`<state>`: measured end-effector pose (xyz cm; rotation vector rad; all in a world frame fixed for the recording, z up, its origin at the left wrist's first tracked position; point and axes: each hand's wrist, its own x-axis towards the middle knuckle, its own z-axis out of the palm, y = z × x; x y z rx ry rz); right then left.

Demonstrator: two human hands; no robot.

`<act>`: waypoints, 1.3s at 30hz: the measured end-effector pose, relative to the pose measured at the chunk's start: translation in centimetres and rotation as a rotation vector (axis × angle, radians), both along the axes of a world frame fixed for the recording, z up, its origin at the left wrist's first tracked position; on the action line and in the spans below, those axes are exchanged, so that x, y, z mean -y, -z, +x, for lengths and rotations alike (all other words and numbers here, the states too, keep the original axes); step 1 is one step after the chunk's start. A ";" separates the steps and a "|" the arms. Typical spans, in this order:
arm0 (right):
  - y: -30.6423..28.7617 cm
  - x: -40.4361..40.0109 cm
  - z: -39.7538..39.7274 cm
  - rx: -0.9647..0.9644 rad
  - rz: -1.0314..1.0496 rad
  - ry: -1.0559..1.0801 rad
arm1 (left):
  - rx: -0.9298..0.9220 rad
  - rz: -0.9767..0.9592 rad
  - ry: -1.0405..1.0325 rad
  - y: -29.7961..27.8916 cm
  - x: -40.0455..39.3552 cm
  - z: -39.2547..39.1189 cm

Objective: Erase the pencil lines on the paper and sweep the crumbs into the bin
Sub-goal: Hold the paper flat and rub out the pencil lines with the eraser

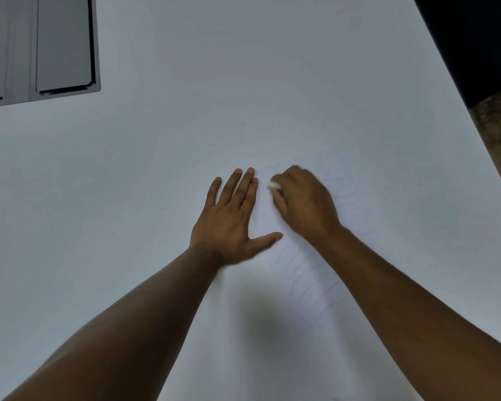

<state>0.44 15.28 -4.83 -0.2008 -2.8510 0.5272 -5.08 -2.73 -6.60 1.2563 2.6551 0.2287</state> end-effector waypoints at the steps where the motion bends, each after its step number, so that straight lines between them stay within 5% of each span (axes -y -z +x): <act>1: 0.0 -0.9 -0.7 -0.017 0.011 0.064 | 0.002 -0.007 -0.001 -0.1 0.0 0.0; 9: 0.2 0.7 0.1 0.013 -0.018 0.006 | -0.012 0.013 -0.006 0.2 0.0 0.0; 15: 0.8 -3.6 1.4 -0.082 -0.123 0.486 | 0.011 0.007 -0.016 0.0 0.0 0.0; 20: 0.7 0.2 0.9 -0.101 -0.169 0.359 | -0.011 0.045 0.016 0.3 0.1 0.0; 27: 0.7 -5.3 2.5 -0.107 -0.165 0.639 | -0.008 0.049 -0.001 0.2 0.1 0.1; 34: 0.9 -1.4 1.5 -0.114 -0.147 0.432 | -0.024 0.043 0.009 0.5 0.2 -0.1; 39: 0.8 -6.3 3.0 -0.141 -0.130 0.619 | -0.004 0.050 0.001 0.4 0.1 -0.1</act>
